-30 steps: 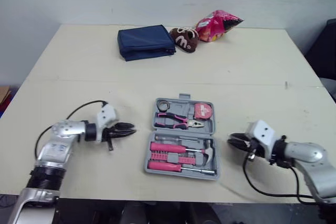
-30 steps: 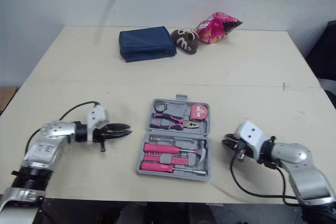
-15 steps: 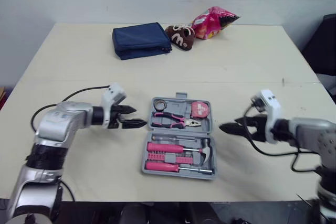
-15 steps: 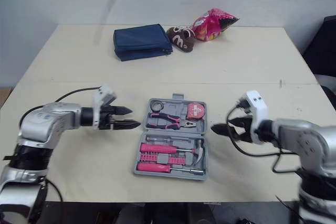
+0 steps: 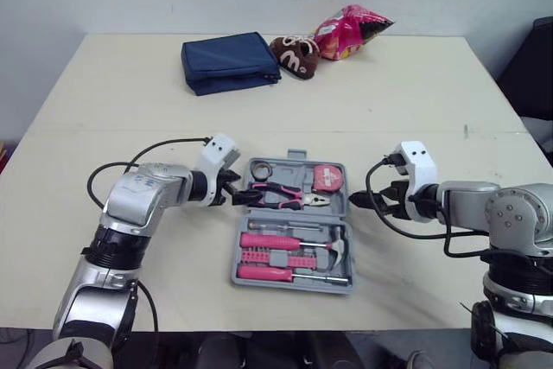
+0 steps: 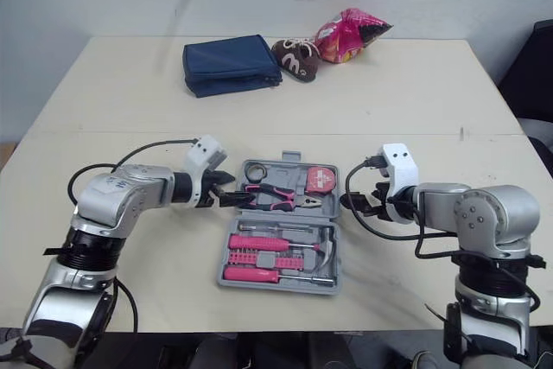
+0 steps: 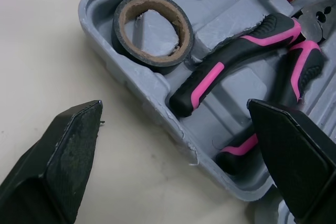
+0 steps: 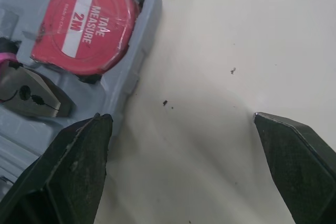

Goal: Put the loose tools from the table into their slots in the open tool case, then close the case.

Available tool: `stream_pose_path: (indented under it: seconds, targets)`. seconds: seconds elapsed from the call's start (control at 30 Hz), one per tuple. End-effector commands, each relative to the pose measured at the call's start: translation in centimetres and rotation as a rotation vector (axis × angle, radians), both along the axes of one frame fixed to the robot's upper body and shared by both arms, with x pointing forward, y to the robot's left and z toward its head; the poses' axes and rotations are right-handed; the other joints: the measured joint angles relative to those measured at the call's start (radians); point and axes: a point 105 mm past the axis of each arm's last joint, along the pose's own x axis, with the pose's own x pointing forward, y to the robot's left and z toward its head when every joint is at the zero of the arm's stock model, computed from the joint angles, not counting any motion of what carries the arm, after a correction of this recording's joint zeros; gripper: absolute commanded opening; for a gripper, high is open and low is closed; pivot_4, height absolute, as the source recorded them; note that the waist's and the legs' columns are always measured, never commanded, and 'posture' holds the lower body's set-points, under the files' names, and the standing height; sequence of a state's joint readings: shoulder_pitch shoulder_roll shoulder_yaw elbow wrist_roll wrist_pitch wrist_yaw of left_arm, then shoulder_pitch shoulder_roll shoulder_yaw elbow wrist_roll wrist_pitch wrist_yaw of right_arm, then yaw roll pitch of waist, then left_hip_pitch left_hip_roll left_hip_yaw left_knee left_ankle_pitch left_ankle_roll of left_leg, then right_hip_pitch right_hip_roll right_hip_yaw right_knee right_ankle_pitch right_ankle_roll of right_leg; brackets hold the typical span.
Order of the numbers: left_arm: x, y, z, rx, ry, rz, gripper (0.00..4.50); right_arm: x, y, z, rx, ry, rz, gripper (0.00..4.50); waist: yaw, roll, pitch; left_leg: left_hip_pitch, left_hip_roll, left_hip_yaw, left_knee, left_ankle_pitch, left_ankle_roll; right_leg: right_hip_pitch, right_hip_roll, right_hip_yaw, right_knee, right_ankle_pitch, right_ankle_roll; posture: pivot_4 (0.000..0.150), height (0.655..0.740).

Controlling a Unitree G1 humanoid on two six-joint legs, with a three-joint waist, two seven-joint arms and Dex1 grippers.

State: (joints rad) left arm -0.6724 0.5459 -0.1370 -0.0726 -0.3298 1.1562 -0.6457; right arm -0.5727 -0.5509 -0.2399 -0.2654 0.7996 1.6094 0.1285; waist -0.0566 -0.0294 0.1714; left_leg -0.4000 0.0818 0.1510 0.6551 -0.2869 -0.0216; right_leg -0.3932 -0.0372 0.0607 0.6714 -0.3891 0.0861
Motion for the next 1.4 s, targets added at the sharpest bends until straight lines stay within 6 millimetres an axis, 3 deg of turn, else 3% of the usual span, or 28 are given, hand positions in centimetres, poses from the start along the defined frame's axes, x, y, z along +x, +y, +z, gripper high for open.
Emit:
stream_pose_path:
  seconds: [0.03,0.47,0.57,0.63,0.77,0.83,0.93,1.0,1.07,1.27,1.4]
  targets:
    - [0.1,-0.2,0.9,0.019,-0.038,0.007,4.48,0.2,1.1,0.7,0.026,-0.018,0.022,4.50,0.000,0.000,0.000,0.000,0.000,0.000,0.000,0.000,0.000,0.000,0.000,0.000,0.000,0.000,0.000,0.150,0.7400]
    - [-0.2,-0.2,-0.3,0.095,-0.029,0.021,4.48,0.6,1.9,-0.9,-0.041,0.035,-0.016,4.50,-0.001,0.000,0.000,0.000,0.000,0.000,0.001,0.000,0.000,0.000,0.000,0.000,0.001,0.000,0.000,0.150,0.7400]
    - [-0.6,-0.9,-0.4,0.077,-0.017,0.002,3.65,0.7,2.5,-1.1,-0.032,0.041,-0.013,3.66,-0.002,0.000,0.000,0.000,0.000,0.000,0.001,0.000,0.000,0.000,0.000,0.000,0.001,0.000,0.000,0.150,0.7400]
    - [-1.1,-1.2,-0.3,0.057,-0.004,-0.011,2.68,0.9,2.8,-0.9,-0.007,0.030,-0.025,2.56,-0.002,0.000,0.000,0.000,0.000,0.000,0.001,0.000,0.000,0.000,0.000,0.000,0.001,0.000,0.000,0.150,0.7400]
    - [-1.4,-1.3,-0.1,0.024,-0.006,-0.023,1.15,1.1,3.4,-0.2,0.045,0.002,-0.030,0.90,-0.001,0.000,-0.001,0.000,0.000,0.000,0.001,0.000,0.000,0.000,0.000,0.000,0.001,0.000,0.000,0.150,0.7400]
    - [-1.5,-1.5,0.3,-0.016,-0.011,-0.032,0.74,1.2,4.0,0.8,0.097,-0.043,-0.015,0.04,0.000,0.000,-0.001,0.000,0.000,0.000,0.001,0.000,0.000,0.000,0.000,0.000,0.001,0.000,0.000,0.150,0.7400]
    - [-0.9,-1.6,1.2,-0.069,-0.074,-0.017,0.68,1.1,4.5,2.0,0.145,-0.106,0.000,0.00,0.000,0.000,0.000,0.000,0.000,0.000,0.002,0.000,0.000,0.000,0.000,0.000,0.002,0.000,0.000,0.150,0.7400]
    - [-0.3,-1.8,3.5,-0.215,-0.189,-0.033,0.66,1.0,5.2,4.6,0.216,-0.272,0.041,0.00,0.001,0.000,0.000,-0.001,0.000,0.000,0.002,0.000,0.000,0.000,0.000,0.000,0.002,0.000,0.000,0.150,0.7400]
    - [-0.1,-1.8,5.0,-0.297,-0.303,-0.063,0.64,0.4,5.5,6.0,0.219,-0.396,0.096,0.00,0.002,0.001,0.000,-0.003,0.000,0.000,0.002,0.000,0.000,-0.003,0.000,-0.001,0.002,0.000,0.000,0.150,0.7400]
    - [-0.2,-1.6,4.7,-0.252,-0.560,-0.185,0.64,-0.6,4.9,5.6,0.156,-0.663,0.203,0.00,0.004,0.001,0.000,-0.005,-0.001,-0.001,0.001,0.000,0.000,-0.003,0.001,-0.001,-0.002,0.001,0.001,0.150,0.7400]
    - [-0.4,-1.4,3.5,-0.153,-0.696,-0.262,0.64,-0.8,3.4,3.5,0.053,-0.840,0.237,0.00,0.002,0.001,0.000,-0.005,-0.001,0.001,0.000,0.000,0.000,-0.003,0.003,-0.001,-0.004,0.002,0.003,0.150,0.7400]
